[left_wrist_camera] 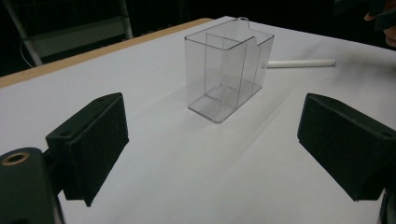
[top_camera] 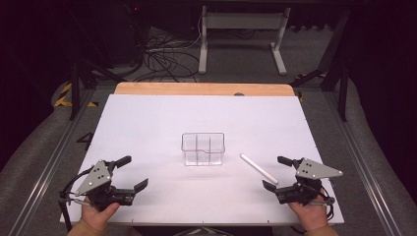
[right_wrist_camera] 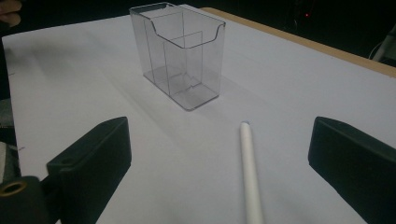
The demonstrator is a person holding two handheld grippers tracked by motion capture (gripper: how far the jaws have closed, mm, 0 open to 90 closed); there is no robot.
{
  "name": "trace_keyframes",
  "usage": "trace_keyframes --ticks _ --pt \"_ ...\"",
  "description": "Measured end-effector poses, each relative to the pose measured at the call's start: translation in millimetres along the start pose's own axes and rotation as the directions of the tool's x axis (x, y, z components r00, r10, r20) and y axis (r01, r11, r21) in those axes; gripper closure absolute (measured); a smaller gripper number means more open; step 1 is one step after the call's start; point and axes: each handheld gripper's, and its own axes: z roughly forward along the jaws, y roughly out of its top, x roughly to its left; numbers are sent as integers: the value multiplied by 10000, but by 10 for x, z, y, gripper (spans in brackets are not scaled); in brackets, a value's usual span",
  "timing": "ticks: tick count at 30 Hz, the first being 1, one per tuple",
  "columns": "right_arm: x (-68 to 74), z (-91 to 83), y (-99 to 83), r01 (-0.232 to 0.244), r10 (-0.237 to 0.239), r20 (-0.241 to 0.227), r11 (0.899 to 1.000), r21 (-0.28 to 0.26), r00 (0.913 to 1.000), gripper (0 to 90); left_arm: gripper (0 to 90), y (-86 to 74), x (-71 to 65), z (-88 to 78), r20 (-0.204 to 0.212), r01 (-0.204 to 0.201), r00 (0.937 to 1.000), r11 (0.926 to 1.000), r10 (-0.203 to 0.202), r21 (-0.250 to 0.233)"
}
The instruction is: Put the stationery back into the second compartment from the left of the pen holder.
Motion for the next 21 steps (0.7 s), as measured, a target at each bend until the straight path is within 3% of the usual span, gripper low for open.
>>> trace_keyframes --ticks 4,7,13,18,21 --pt "-10 18 34 -38 37 65 10000 88 10000 76 94 -58 32 -1 4 198 9998 9998 -198 -5" --pt "-19 38 62 -93 91 71 9997 207 9999 82 95 -75 69 -18 304 333 9990 9993 -327 -190" --pt "-29 77 110 -165 161 74 9984 542 9998 117 85 -89 85 -65 403 222 9990 9990 -206 -383" --pt "-46 163 187 -244 245 6 9929 1161 9997 174 85 -102 104 -75 519 272 9983 9987 -249 -425" --pt "-61 225 238 -332 332 30 9873 1553 9994 200 85 -111 116 -76 371 261 9990 9990 -248 -352"
